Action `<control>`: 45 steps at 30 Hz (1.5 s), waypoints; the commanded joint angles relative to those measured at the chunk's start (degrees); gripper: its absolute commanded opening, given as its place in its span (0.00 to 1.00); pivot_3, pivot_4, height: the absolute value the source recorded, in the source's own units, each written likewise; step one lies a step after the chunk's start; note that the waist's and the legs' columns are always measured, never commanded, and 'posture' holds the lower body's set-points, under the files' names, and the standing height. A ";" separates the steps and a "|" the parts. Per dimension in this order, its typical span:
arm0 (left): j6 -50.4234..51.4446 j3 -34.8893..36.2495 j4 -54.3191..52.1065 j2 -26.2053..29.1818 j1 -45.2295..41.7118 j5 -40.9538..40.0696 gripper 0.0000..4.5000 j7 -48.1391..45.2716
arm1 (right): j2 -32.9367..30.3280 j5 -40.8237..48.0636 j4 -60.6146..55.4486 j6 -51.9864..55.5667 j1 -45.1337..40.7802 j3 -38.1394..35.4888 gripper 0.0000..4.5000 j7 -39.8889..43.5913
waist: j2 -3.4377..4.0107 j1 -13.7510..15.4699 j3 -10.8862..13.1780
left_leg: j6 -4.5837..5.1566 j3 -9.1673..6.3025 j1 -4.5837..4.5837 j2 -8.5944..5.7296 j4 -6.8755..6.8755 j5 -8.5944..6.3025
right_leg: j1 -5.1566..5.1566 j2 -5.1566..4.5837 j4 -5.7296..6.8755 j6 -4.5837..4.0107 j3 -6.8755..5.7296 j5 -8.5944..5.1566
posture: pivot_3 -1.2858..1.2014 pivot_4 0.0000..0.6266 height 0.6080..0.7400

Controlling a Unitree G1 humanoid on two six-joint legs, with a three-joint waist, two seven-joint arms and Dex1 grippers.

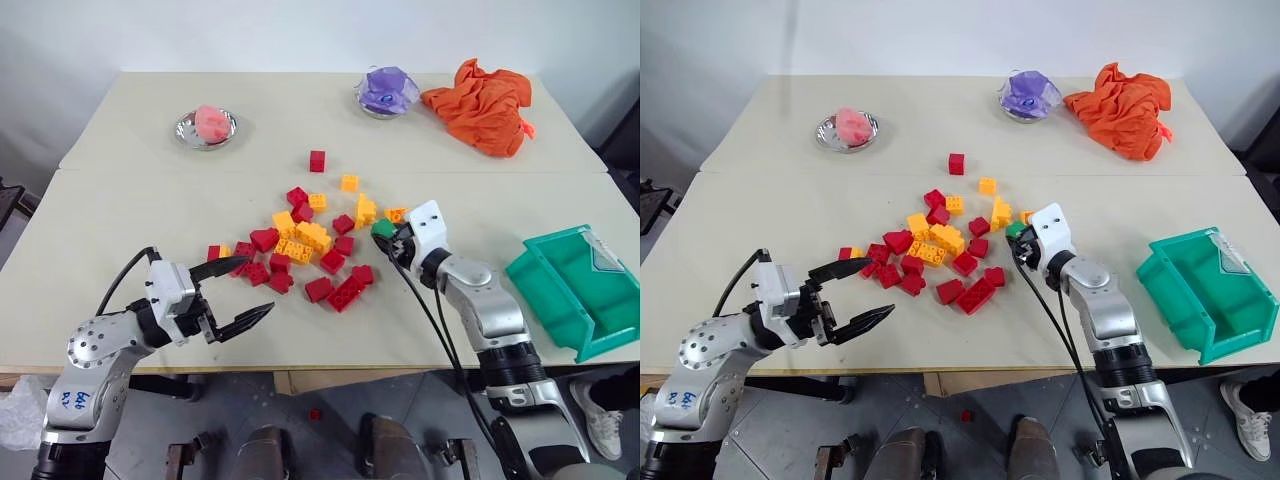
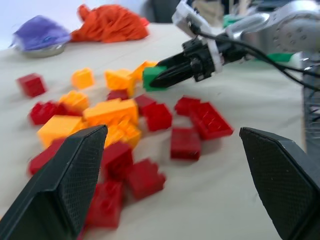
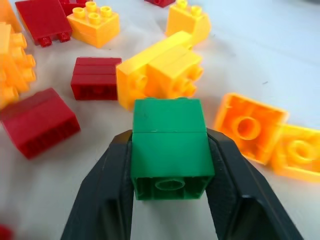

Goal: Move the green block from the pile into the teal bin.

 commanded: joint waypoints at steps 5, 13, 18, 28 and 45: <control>-2.49 -7.54 7.16 -4.69 -9.14 0.69 1.00 -5.24 | -5.91 8.95 -21.86 -1.60 10.72 -15.36 0.33 1.63 | 0.01 0.25 0.00 | 0.00 0.02 0.01 0.00 0.02 0.00 | 0.01 0.01 0.01 0.00 0.02 0.00 | 0.52 0.24 1.00; -8.21 -14.89 18.09 -10.55 -18.10 3.89 1.00 -12.64 | -17.27 14.66 -33.19 4.69 28.47 -42.59 0.33 3.50 | 0.01 2.73 -0.02 | 0.03 0.03 0.01 -0.02 0.05 0.00 | 0.07 0.02 -0.10 0.01 0.02 0.01 | 0.52 0.24 1.00; -11.24 -16.60 22.26 -13.08 -20.45 5.60 1.00 -14.17 | -20.87 13.52 -28.59 3.65 37.65 -51.01 0.33 7.13 | -0.01 2.66 -0.03 | 0.06 0.12 0.07 -0.03 0.08 -0.01 | 0.12 0.03 -0.17 0.05 0.10 0.04 | 0.52 0.24 1.00; -11.70 -15.78 20.14 -13.88 -19.59 4.89 1.00 -13.47 | -21.02 13.16 -20.95 2.13 40.26 -50.20 0.50 8.70 | 0.02 2.75 -0.04 | 0.09 0.18 0.14 -0.02 0.10 -0.02 | 0.14 0.03 -0.16 0.08 0.20 0.06 | 0.52 0.24 1.00; -15.72 -0.85 22.46 -7.62 -10.78 9.54 1.00 2.04 | -16.47 19.73 -27.57 -4.07 22.44 -18.50 0.99 17.89 | 0.00 1.31 -0.06 | 0.12 0.06 0.13 0.01 0.11 -0.02 | 0.16 0.04 -0.14 0.06 0.13 0.09 | 0.52 0.24 1.00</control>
